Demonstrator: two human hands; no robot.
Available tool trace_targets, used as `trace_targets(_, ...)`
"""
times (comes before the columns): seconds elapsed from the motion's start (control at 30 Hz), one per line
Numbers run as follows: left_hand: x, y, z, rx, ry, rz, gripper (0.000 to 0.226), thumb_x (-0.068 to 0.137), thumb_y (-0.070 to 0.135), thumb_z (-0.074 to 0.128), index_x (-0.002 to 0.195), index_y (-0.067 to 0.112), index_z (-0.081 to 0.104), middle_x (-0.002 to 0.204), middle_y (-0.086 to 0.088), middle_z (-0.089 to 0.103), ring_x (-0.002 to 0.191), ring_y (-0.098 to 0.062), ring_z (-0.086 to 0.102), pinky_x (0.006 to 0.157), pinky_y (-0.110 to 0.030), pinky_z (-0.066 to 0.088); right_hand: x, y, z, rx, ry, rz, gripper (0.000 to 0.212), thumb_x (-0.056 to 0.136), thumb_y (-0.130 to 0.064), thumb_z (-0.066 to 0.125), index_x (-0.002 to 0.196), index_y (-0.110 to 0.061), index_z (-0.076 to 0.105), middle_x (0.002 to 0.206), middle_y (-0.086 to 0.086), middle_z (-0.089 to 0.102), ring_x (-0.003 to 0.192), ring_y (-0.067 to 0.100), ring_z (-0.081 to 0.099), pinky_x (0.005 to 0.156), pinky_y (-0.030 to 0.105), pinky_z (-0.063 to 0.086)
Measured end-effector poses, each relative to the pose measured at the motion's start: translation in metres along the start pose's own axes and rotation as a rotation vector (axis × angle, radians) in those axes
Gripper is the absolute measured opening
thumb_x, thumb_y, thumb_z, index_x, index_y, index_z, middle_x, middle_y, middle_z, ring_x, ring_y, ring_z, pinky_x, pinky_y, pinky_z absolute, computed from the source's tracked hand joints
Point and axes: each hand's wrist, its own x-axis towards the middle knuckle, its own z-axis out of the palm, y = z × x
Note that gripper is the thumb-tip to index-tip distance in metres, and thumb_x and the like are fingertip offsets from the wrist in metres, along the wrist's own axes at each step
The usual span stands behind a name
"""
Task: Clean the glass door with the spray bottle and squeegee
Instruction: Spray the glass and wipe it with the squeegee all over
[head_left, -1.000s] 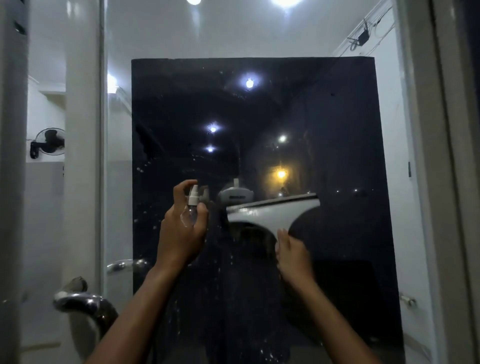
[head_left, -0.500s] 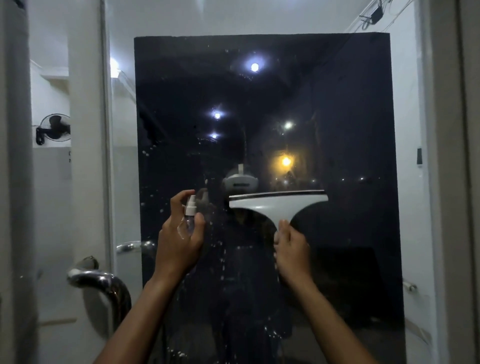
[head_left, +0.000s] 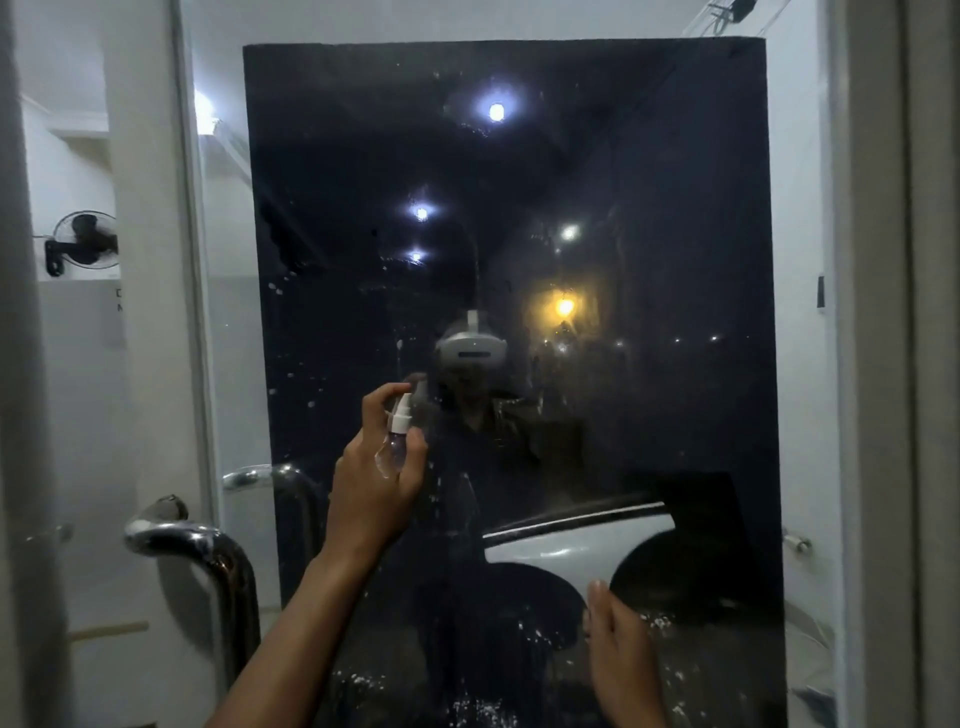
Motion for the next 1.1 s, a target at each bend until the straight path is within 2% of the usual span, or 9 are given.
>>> trace_targets(0.13,0.003,0.01,0.009,0.007,-0.006,0.007,0.035,0.103,0.026,0.048,0.134,0.036,0.035,0.082,0.008,0.064,0.066,-0.012,0.066,0.061,-0.047,0.059,0.007,-0.007,-0.01,-0.164,-0.122,-0.185,0.051,0.098,-0.05,0.047,0.067,-0.011,0.057,0.06,0.005,0.058,0.061,0.012,0.058,0.066,0.038,0.048)
trace_targets(0.37,0.004,0.016,0.017,-0.026,0.039,0.04,0.037,0.103,0.018,0.05,0.132,0.036,0.034,0.082,0.006,0.061,0.065,-0.011,0.064,0.059,-0.042,0.06,0.007,-0.01,-0.02,-0.36,-0.271,-0.345,0.066,0.091,-0.076,0.031,0.07,-0.017,0.051,0.061,0.003,0.053,0.053,0.005,0.048,0.055,0.027,0.034)
trace_targets(0.5,0.011,0.023,0.02,-0.06,0.037,0.075,0.038,0.101,0.03,0.045,0.133,0.045,0.031,0.084,0.011,0.061,0.066,-0.006,0.064,0.058,-0.031,0.058,0.002,-0.017,-0.02,-0.438,-0.339,-0.358,0.063,0.09,-0.076,0.03,0.071,-0.021,0.053,0.06,-0.004,0.052,0.058,0.003,0.051,0.058,0.031,0.039)
trace_targets(0.6,0.018,0.03,0.026,-0.072,0.018,0.09,0.035,0.1,0.03,0.044,0.132,0.04,0.034,0.081,0.011,0.06,0.067,-0.006,0.064,0.055,-0.025,0.053,0.004,-0.034,-0.019,-0.534,-0.379,-0.428,0.057,0.092,-0.076,0.028,0.068,-0.029,0.051,0.059,-0.012,0.051,0.058,0.005,0.05,0.06,0.029,0.038)
trace_targets(0.73,0.029,0.036,0.033,-0.078,0.038,0.072,0.028,0.102,0.027,0.045,0.127,0.035,0.036,0.08,0.009,0.061,0.064,-0.008,0.062,0.057,-0.035,0.055,0.026,-0.076,-0.016,-0.66,-0.376,-0.572,0.061,0.096,-0.073,0.024,0.066,-0.024,0.044,0.057,-0.006,0.048,0.054,0.011,0.046,0.054,0.031,0.031)
trace_targets(0.8,0.033,0.037,0.036,-0.094,0.042,0.08,0.028,0.102,0.026,0.046,0.126,0.036,0.037,0.078,0.012,0.061,0.065,-0.007,0.063,0.057,-0.032,0.054,0.043,-0.1,-0.013,-0.72,-0.38,-0.622,0.064,0.097,-0.072,0.023,0.067,-0.02,0.046,0.058,-0.002,0.05,0.056,0.013,0.05,0.055,0.032,0.033)
trace_targets(0.9,0.032,0.039,0.04,-0.11,0.031,0.119,0.035,0.103,0.022,0.047,0.132,0.038,0.035,0.079,0.023,0.06,0.064,0.0,0.061,0.051,-0.013,0.044,0.071,-0.131,-0.013,-0.796,-0.397,-0.597,0.067,0.098,-0.072,0.022,0.072,-0.02,0.057,0.066,-0.001,0.059,0.063,0.015,0.058,0.072,0.038,0.05)
trace_targets(1.03,0.027,0.036,0.045,-0.129,0.032,0.112,0.039,0.102,0.027,0.046,0.137,0.039,0.035,0.078,0.014,0.06,0.069,0.0,0.064,0.055,-0.009,0.045,0.106,-0.141,-0.037,-1.028,-0.418,-0.505,0.064,0.097,-0.073,0.017,0.079,-0.029,0.06,0.083,-0.003,0.063,0.081,0.02,0.063,0.084,0.044,0.048)
trace_targets(1.1,0.023,0.034,0.045,-0.132,0.039,0.109,0.039,0.101,0.029,0.045,0.137,0.037,0.035,0.078,0.014,0.06,0.069,-0.001,0.064,0.055,-0.008,0.044,0.114,-0.125,-0.063,-1.047,-0.45,-0.444,0.055,0.099,-0.071,0.017,0.079,-0.037,0.056,0.08,-0.007,0.061,0.079,0.018,0.064,0.084,0.044,0.051)
